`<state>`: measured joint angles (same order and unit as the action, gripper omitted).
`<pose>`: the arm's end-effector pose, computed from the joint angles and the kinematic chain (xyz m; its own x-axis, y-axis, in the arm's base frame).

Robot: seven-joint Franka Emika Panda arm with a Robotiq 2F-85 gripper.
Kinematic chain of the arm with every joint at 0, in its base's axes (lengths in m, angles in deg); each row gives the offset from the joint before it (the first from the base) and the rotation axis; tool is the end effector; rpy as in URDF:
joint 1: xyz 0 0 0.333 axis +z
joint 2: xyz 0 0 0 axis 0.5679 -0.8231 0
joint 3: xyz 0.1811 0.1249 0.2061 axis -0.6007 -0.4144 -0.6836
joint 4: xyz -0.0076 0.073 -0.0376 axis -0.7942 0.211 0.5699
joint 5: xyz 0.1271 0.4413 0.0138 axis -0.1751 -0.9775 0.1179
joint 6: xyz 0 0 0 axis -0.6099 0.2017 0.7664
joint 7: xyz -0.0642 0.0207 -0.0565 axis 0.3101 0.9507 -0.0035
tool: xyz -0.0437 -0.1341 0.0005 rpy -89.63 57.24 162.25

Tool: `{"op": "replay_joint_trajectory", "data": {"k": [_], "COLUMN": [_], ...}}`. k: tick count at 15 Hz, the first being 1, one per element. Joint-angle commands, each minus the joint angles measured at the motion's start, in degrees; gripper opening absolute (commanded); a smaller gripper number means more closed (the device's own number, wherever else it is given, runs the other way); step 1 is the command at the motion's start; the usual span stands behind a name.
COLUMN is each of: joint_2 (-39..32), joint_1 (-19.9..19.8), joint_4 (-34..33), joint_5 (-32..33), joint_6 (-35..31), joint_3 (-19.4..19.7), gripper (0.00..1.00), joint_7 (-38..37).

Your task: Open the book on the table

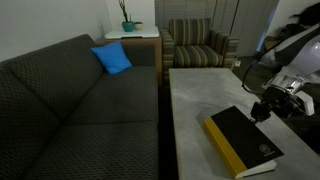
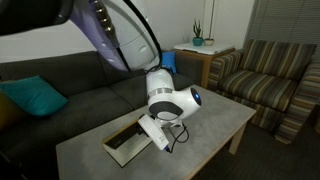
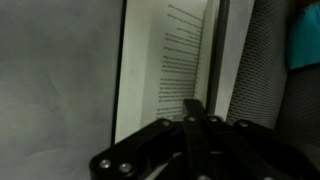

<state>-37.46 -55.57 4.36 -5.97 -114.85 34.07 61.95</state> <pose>0.6333 -0.0152 -0.2139 0.9670 0.2451 -0.0690 0.1347 -0.7224 -0.6782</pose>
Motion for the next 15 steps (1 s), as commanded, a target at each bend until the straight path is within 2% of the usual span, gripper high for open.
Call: {"op": "replay_joint_trajectory", "data": {"k": [1, 5, 10, 15], "joint_2": [0.0, 0.0, 0.0, 0.0], "joint_1": [-0.8, 0.4, 2.3, 5.5], "joint_4": [-1.5, -3.7, -7.2, -9.1], "joint_5": [-2.3, -2.5, -3.1, -4.5], "joint_6": [3.5, 9.8, 25.2, 33.0], "joint_3": [-1.9, -2.5, -2.2, -1.0], "gripper": [0.00, 0.00, 0.00, 0.00], "joint_7": [4.3, 6.1, 4.0, 2.7]}}
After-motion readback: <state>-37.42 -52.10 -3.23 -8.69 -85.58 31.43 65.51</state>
